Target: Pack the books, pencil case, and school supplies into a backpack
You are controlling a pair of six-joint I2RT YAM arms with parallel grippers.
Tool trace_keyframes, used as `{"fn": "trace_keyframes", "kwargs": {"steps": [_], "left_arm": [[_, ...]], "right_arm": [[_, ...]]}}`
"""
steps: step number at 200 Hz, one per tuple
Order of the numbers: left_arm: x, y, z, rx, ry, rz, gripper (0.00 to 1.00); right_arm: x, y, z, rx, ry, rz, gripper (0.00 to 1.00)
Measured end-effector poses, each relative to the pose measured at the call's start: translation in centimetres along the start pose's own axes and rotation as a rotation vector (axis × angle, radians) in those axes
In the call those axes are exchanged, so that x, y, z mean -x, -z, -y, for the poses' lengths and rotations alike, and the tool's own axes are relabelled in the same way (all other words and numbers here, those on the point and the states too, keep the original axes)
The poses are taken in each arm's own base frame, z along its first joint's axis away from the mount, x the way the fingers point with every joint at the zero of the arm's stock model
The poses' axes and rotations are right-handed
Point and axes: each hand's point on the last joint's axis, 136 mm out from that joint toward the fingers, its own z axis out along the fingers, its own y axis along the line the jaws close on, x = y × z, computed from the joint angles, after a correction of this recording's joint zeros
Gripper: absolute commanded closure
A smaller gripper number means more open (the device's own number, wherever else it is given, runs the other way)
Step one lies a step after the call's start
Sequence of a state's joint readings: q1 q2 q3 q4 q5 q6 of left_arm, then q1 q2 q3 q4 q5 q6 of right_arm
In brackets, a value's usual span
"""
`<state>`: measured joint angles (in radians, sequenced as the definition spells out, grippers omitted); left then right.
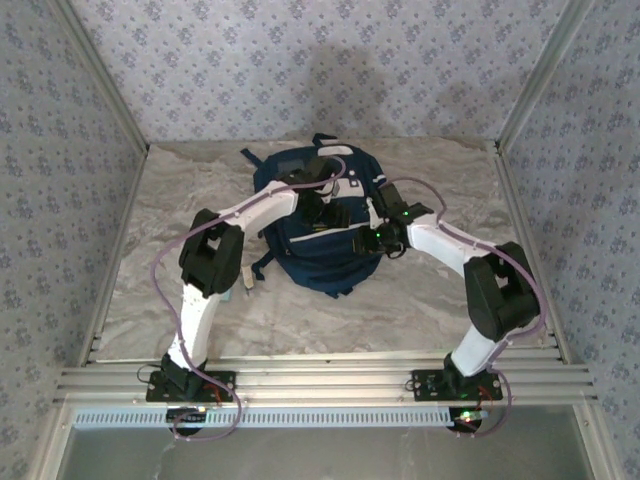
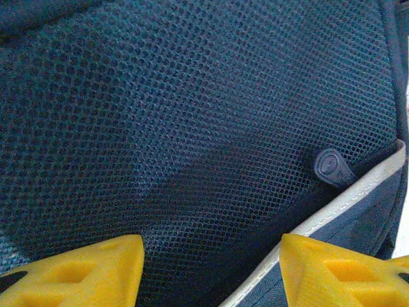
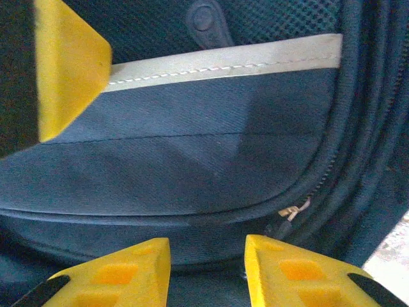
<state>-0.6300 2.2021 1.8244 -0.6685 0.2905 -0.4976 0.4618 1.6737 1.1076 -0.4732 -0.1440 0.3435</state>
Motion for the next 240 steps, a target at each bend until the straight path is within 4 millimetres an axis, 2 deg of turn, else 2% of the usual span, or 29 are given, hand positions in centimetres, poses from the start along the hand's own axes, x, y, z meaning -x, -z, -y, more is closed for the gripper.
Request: {"fn": "trace_keyframes", "kwargs": {"steps": [42, 82, 110, 132, 151, 177, 211, 225, 240], "left_arm": [[0.4, -0.2, 0.5, -0.041, -0.001, 0.006, 0.41], [0.6, -0.3, 0.5, -0.046, -0.003, 0.01, 0.42], [0.6, -0.3, 0.3, -0.045, -0.001, 0.01, 0.42], [0.6, -0.2, 0.4, -0.044, -0.004, 0.01, 0.42], [0.3, 0.7, 0.4, -0.042, -0.001, 0.016, 0.4], [-2.0, 3.8, -0.6, 0.005, 0.018, 0.018, 0.38], [-3.7, 8.7, -1.7, 0.045, 0.052, 0.09, 0.36], [-4.4, 9.1, -2.8, 0.064, 0.083, 0.094, 0.36], [-5.2, 8.0, -4.6, 0.099, 0.117, 0.083, 0.36]], "right_arm": [[0.4, 0.1, 0.4, -0.112, 0.032, 0.009, 0.58], [0.2, 0.2, 0.9, -0.134, 0.027, -0.006, 0.55], [1.4, 2.1, 1.1, -0.09, -0.01, 0.041, 0.54], [3.4, 4.4, 2.9, -0.065, -0.072, 0.126, 0.55], [4.6, 4.8, 5.2, -0.06, -0.129, 0.176, 0.54], [6.0, 3.3, 7.3, -0.027, -0.182, 0.191, 0.45], [8.0, -1.0, 7.9, 0.062, -0.213, 0.154, 0.46], [8.9, -2.4, 7.8, 0.1, -0.227, 0.148, 0.54], [9.2, -3.4, 7.9, 0.131, -0.253, 0.148, 0.69]]}}
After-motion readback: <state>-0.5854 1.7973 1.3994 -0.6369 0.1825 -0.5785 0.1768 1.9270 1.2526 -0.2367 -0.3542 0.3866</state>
